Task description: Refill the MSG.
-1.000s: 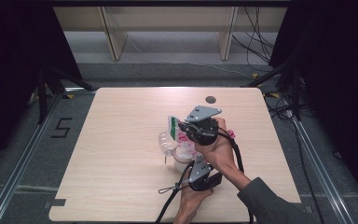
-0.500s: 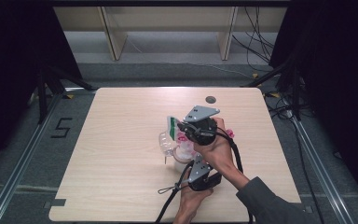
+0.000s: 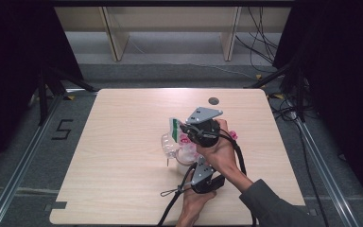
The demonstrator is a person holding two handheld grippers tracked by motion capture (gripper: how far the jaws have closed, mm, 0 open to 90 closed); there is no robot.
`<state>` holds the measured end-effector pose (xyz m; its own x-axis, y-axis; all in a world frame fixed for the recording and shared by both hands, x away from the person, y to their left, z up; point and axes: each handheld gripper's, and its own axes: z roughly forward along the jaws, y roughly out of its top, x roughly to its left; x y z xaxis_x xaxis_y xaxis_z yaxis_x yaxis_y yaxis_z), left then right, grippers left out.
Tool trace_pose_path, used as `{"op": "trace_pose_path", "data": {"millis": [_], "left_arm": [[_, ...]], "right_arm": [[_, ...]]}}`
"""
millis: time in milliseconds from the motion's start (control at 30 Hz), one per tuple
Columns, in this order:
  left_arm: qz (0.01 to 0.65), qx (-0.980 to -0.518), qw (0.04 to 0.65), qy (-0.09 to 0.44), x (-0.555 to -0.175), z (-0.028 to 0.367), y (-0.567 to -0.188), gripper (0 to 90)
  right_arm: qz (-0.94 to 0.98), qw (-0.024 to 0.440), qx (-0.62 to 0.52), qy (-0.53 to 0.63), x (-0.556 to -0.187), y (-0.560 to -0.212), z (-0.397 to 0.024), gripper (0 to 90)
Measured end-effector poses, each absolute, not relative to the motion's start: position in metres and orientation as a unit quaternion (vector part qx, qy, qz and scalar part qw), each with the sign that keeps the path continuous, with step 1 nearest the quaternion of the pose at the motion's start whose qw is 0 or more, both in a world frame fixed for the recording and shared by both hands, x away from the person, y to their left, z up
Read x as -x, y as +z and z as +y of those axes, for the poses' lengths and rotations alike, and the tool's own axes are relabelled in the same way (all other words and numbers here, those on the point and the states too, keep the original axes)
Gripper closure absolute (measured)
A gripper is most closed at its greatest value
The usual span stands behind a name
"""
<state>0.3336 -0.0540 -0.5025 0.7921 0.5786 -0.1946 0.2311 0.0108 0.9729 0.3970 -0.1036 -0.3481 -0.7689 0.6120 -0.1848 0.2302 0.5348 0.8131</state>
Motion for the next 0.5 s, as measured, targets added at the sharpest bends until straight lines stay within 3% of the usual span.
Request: {"op": "trace_pose_path", "data": {"millis": [500], "left_arm": [[0.295, -0.689, 0.648, 0.134, -0.3329, -0.0543, -0.5016, 74.2]], "right_arm": [[0.845, 0.218, -0.260, 0.414, -0.3953, -0.3475, -0.1020, 89.9]]}}
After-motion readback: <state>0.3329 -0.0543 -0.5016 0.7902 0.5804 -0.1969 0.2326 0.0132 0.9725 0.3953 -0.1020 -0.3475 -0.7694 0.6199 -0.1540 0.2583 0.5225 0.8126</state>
